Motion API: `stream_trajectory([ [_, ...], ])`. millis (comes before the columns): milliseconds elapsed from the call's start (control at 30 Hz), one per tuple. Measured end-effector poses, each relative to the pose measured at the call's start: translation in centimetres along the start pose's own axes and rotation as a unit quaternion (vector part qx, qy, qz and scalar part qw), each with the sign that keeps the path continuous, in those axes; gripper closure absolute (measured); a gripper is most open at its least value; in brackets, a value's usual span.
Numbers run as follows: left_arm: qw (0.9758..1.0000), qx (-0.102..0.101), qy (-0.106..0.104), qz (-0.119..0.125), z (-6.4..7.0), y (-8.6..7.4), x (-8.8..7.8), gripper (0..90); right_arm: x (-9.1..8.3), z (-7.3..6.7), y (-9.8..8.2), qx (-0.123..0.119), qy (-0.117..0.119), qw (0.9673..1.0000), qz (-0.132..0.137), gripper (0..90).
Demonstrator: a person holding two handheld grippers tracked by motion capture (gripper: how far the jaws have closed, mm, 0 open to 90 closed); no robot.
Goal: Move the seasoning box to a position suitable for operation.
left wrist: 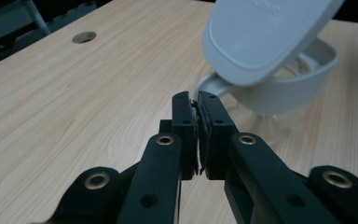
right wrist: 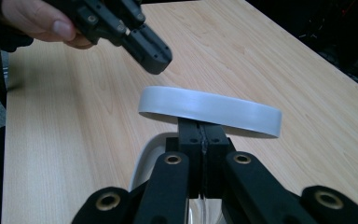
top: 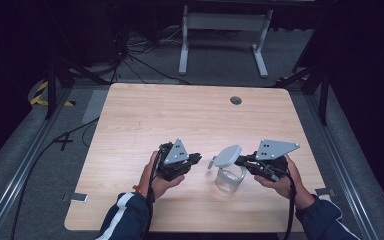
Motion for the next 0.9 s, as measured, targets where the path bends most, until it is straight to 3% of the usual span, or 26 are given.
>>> stream_trajectory([
  [367, 0.9984, -0.014, 0.032, -0.043, -0.4, -3.8, -3.2, 84.9, 1.2, 0.8, 1.0, -0.001, 0.002, 0.9999, 0.016, 89.7],
  [633, 0.9928, -0.051, 0.070, -0.083, -1.9, -8.3, -6.4, 83.9, 1.3, 1.1, 0.9, -0.002, -0.004, 0.9999, 0.013, 89.7],
  [900, 0.9878, -0.063, 0.091, -0.109, -3.0, -11.5, -8.1, 82.1, 0.7, 1.8, 0.2, -0.006, -0.018, 0.9998, 0.004, 89.6],
])
Point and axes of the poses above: each handheld gripper's, and its own axes: x roughly forward along the jaws, y roughly out of its top, z roughly to its right, the point moved 3 cm from there along x, roughly forward along the jaws, and after that the axes turned 1 degree about -x, right-handed, at the moved point
